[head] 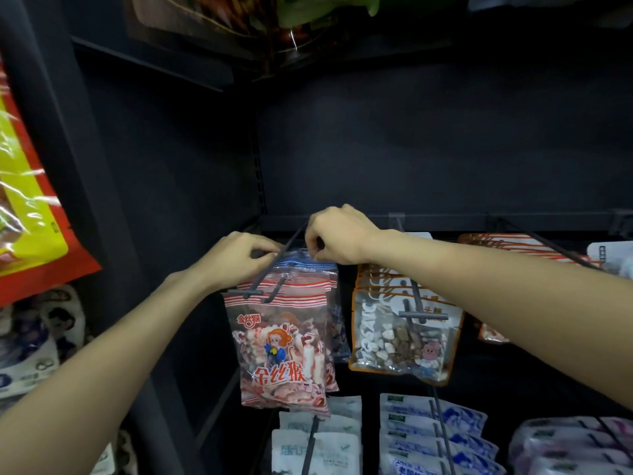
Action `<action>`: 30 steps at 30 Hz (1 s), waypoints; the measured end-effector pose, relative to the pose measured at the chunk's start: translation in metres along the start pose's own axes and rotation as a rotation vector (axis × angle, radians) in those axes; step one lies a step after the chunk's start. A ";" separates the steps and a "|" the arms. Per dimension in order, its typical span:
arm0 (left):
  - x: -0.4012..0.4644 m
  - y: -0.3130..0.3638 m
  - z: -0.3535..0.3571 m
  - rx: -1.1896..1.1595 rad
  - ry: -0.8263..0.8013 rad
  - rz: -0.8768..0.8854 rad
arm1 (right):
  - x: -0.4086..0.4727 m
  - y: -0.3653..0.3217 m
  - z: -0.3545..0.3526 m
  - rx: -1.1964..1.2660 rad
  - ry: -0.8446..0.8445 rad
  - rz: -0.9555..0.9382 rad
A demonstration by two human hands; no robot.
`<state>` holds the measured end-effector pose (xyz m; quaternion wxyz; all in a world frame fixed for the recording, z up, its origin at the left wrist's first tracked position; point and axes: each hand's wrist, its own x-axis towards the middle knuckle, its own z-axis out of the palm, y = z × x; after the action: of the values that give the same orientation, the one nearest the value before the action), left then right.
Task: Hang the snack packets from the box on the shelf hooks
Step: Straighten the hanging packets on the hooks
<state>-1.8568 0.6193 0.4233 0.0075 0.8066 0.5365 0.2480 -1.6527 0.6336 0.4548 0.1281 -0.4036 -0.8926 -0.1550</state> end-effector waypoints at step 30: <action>0.051 0.009 -0.004 0.218 -0.086 0.003 | 0.040 0.017 0.008 0.199 -0.178 0.199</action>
<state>-1.8357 0.6589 0.4495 -0.0577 0.8133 0.5583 0.1535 -1.6662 0.6743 0.4643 0.1029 -0.4875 -0.8669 -0.0159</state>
